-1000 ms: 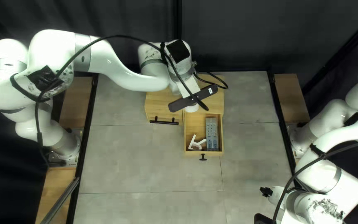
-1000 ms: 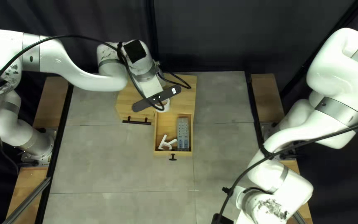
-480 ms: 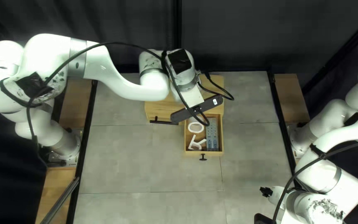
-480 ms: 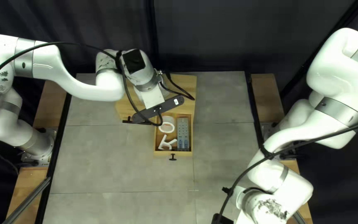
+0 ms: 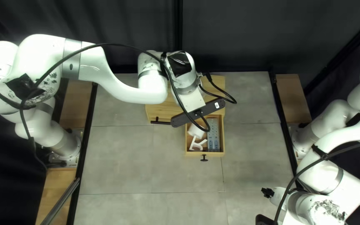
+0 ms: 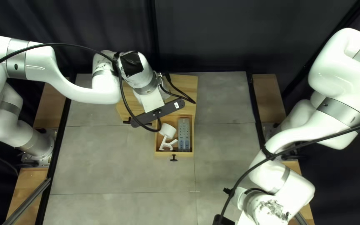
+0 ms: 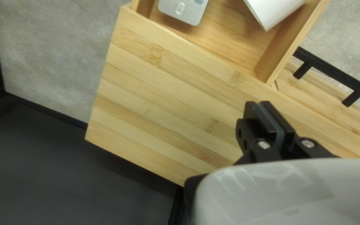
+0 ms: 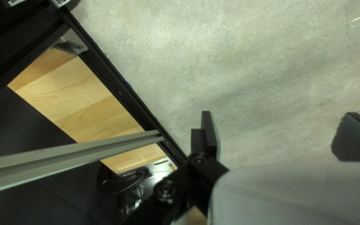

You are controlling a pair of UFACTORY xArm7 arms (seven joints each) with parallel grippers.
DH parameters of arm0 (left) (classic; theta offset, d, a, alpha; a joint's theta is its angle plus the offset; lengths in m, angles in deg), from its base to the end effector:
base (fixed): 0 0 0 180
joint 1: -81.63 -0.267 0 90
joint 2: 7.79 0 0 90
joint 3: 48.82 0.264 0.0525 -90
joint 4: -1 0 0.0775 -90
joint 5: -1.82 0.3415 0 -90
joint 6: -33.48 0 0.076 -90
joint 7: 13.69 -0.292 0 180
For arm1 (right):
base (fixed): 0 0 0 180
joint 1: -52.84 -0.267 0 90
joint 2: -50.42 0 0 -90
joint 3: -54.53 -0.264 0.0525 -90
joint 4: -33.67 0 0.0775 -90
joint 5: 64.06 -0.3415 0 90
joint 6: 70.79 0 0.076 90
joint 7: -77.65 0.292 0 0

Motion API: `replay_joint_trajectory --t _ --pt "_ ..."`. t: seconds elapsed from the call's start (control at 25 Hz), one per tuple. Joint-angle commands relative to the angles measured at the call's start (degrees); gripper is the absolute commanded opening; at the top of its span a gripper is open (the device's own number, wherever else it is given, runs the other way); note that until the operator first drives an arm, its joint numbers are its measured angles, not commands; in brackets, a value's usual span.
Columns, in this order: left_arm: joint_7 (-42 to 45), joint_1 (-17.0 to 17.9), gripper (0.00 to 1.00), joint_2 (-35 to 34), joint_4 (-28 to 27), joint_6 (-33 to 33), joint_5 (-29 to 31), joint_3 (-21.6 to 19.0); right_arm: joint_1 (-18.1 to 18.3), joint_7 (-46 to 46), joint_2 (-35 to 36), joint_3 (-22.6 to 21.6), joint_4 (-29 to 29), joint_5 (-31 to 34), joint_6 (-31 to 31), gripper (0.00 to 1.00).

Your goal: Open drawers and place objects into drawer and close

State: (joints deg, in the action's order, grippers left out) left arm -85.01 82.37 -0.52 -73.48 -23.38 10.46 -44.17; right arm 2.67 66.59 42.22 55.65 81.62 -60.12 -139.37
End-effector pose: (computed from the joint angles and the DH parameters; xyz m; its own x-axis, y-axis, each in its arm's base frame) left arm 0.5551 0.0689 0.1905 0.3236 -0.9423 -0.0853 -0.9300 -0.3002 -0.2120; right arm 0.2435 0.2558 0.1088 0.4592 0.8600 -0.2223 0.8833 -0.4686 0.0119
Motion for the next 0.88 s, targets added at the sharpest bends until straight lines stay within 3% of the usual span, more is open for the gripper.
replay_joint_trajectory --t 0.04,0.32,0.64,0.88 --pt "2.02 0.51 0.00 -0.18 0.24 0.16 -0.68 -0.39 0.00 0.00 0.00 0.00 0.00 0.00 0.00 1.00" --pt "7.11 2.59 0.00 -3.09 3.54 -0.11 -2.87 -2.19 0.00 0.00 0.00 0.00 0.00 0.00 0.00 1.00" --pt "9.72 8.18 0.00 -11.42 11.58 -3.36 -4.50 -7.89 0.00 0.00 0.00 0.00 0.00 0.00 0.00 1.00" --pt "13.11 11.60 0.00 -9.11 11.10 -3.51 -7.96 -11.31 0.00 0.00 0.00 0.00 0.00 0.00 0.00 1.00"
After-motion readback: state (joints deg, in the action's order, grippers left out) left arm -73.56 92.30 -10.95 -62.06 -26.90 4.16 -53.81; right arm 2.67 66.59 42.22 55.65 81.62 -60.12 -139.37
